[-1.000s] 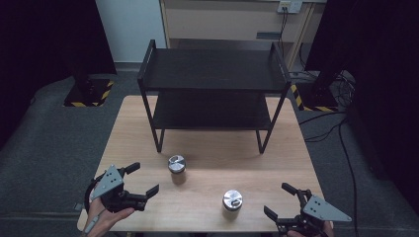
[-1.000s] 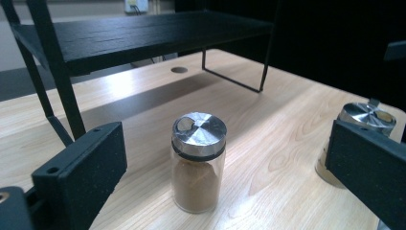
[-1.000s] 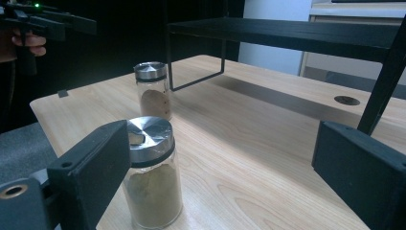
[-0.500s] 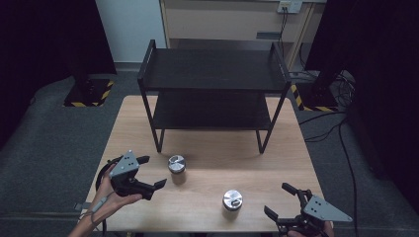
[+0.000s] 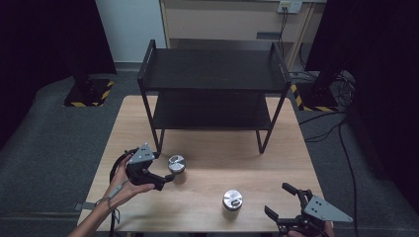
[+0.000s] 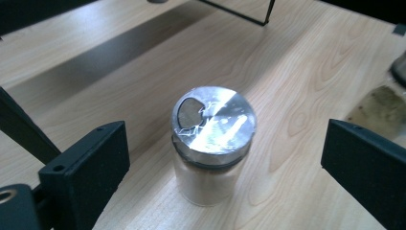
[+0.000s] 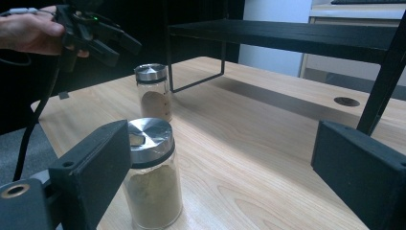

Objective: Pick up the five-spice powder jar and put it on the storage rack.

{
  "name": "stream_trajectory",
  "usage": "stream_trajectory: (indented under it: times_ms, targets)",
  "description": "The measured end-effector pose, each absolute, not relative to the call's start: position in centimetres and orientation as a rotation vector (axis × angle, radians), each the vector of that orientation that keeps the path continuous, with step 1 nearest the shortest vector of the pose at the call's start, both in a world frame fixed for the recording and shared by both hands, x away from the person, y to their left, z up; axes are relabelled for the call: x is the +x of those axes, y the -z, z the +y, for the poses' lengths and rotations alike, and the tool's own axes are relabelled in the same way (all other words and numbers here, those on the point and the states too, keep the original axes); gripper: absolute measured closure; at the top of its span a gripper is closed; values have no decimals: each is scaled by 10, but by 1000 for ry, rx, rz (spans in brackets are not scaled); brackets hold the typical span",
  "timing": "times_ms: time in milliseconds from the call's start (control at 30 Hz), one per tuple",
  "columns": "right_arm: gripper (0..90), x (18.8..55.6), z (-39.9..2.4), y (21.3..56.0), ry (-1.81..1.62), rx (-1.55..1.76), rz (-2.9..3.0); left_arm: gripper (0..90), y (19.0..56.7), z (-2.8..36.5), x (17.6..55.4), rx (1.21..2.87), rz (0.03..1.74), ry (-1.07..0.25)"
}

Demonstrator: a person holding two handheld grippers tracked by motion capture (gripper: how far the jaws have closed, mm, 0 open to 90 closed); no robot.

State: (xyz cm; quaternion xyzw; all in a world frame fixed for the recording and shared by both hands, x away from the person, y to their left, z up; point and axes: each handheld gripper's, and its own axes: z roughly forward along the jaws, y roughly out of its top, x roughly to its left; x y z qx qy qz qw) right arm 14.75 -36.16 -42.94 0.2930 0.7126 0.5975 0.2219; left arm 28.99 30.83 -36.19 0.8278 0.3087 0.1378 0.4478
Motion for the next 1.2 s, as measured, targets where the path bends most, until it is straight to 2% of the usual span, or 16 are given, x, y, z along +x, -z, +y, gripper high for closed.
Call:
stream_trajectory:
  times_ms: [300,633,667,733,800,1067,1200]
  targets:
    - [72,147,-362,430,-1651,811,1966,44,376,292,306,2076,774,-337]
    - [72,146,-362,430,-1648,811,1963,140,391,280,319,2087,730,-323]
    - [72,146,-362,430,-1648,811,1963,158,393,280,320,2083,729,-325]
    - [73,146,-361,429,-1647,811,1963,310,396,280,318,2069,715,-350]
    - [73,146,-361,429,-1646,812,1962,332,398,282,318,2056,712,-353]
    - [73,146,-361,430,-1646,813,1960,335,395,283,316,2058,690,-353]
    - [72,146,-361,430,-1646,813,1960,335,381,286,317,2056,660,-352]
